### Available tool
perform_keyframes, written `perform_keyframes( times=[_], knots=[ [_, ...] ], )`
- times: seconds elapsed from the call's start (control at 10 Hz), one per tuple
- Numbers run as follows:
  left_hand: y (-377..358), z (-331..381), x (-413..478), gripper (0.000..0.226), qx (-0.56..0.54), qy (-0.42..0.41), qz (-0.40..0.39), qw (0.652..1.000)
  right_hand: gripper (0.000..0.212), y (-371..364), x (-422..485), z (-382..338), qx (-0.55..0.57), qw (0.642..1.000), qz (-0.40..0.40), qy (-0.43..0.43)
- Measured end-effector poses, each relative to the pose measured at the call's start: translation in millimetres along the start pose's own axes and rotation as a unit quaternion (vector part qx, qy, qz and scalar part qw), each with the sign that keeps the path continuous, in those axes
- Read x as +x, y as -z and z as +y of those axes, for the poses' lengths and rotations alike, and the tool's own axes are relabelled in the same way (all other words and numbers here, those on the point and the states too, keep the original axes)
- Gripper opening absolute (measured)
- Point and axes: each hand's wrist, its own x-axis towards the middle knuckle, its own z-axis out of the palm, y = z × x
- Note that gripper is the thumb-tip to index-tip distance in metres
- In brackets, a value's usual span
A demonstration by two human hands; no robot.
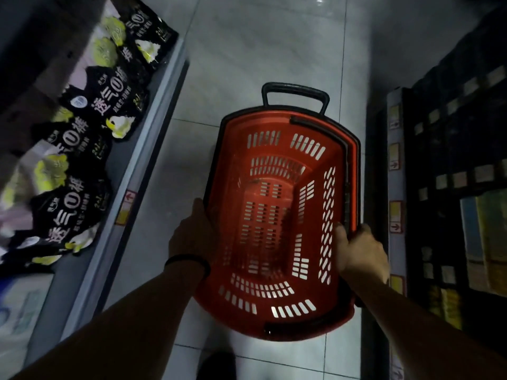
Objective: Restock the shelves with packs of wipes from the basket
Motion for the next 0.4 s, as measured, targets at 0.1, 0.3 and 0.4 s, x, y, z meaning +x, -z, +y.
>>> perform_keyframes(
  times=[0.1,0.3,0.4],
  knots=[
    [-1.7,13.7,23.1,0.029,0.007,-0.002,0.014,1.0,0.059,7.4,20.2,-15.4,0.0,1.0,-0.004,0.008],
    [-0.1,19.4,21.0,0.055,0.002,0.022,-0.031,0.999,0.062,17.5,25.4,-17.8,-0.008,0.999,-0.038,0.018],
    [13.6,30.1,21.2,0.089,-0.002,0.07,-0.092,0.993,0.101,35.7,25.0,-23.2,-0.037,0.994,-0.092,0.04]
  ],
)
